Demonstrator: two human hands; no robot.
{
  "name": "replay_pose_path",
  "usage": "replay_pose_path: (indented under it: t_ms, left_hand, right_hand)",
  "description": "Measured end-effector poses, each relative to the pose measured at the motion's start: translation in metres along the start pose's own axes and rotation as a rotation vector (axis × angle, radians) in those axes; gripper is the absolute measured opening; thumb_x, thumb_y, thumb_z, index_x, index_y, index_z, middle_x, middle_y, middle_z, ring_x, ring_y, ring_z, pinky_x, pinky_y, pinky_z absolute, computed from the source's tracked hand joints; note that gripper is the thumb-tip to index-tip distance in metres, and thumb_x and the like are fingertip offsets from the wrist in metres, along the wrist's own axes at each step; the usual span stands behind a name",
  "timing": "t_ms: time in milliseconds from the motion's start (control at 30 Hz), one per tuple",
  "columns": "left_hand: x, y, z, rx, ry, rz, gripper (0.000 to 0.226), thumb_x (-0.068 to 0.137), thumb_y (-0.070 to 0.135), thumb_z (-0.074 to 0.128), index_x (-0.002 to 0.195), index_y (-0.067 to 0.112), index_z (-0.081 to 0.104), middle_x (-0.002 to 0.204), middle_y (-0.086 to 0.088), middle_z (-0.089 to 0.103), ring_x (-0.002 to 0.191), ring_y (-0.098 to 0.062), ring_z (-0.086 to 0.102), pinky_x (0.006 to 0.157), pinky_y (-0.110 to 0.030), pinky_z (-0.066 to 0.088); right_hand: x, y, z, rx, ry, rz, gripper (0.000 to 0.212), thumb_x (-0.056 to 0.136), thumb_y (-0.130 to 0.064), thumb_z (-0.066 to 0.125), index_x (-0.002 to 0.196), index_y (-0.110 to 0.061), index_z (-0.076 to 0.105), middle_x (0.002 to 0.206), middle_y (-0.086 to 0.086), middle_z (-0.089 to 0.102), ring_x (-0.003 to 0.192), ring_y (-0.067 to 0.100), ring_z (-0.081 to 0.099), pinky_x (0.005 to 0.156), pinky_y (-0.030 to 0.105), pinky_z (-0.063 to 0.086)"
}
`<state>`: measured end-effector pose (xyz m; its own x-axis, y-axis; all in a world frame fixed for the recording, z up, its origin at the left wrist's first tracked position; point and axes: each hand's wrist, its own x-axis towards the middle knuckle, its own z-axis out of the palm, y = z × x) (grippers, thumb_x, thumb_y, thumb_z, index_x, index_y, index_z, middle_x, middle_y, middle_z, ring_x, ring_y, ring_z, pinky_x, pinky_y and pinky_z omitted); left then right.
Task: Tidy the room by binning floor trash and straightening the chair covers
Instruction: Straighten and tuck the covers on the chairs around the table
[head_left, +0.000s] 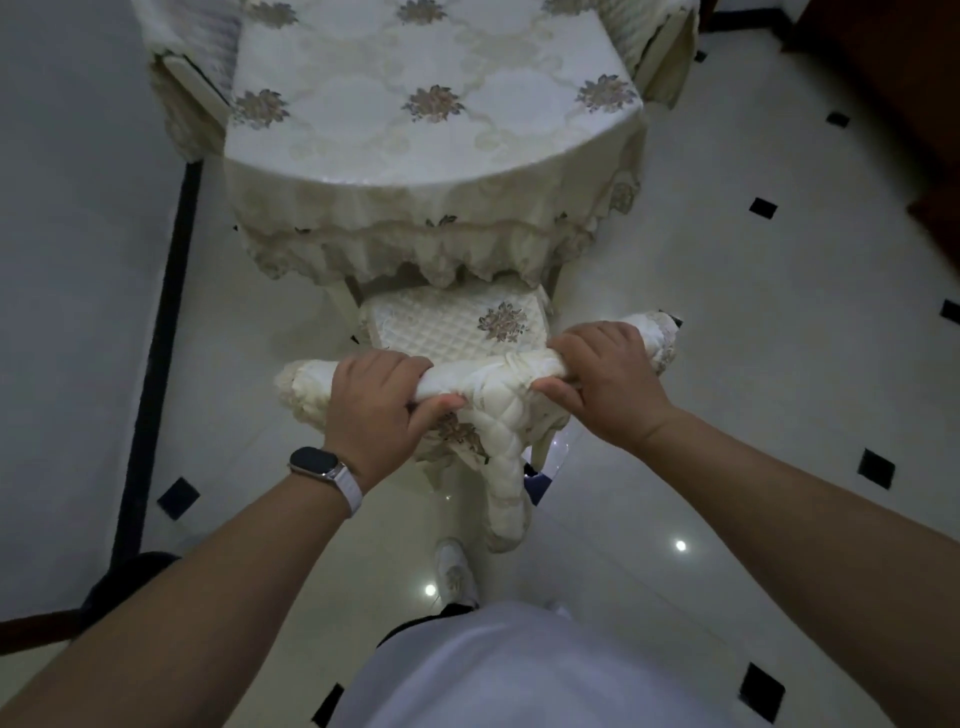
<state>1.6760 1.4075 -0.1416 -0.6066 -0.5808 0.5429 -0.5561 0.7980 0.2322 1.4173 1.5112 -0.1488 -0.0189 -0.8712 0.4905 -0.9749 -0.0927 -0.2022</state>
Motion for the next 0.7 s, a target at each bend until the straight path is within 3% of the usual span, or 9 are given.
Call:
replay_pose_path:
  t_ms: [400,700]
  left_hand:
    - [0.05,-0.061,0.008,-0.018,-0.005,-0.012,0.064,0.094,0.067,0.039,0.09,0.011,0.069,0.077,-0.004,0.063,0.074,-0.028,0.056,0.07,-0.036,0.031]
    - [0.063,-0.065,0.024,0.015,-0.056,-0.122,0.065,0.094,0.069,0.035,0.096,0.013,0.068,0.084,-0.003,0.065,0.08,-0.028,0.057,0.077,-0.04,0.039]
  right_hand:
    - [0.061,-0.007,0.029,-0.036,0.031,0.089,0.07,0.094,-0.068,0.026,0.095,-0.009,0.064,0.087,0.008,0.064,0.081,0.03,0.059,0.079,0.044,0.043]
    - [0.078,0.014,0.045,-0.053,0.022,0.066,0.068,0.095,-0.068,0.027,0.093,-0.01,0.064,0.088,0.007,0.064,0.081,0.029,0.058,0.082,0.044,0.042]
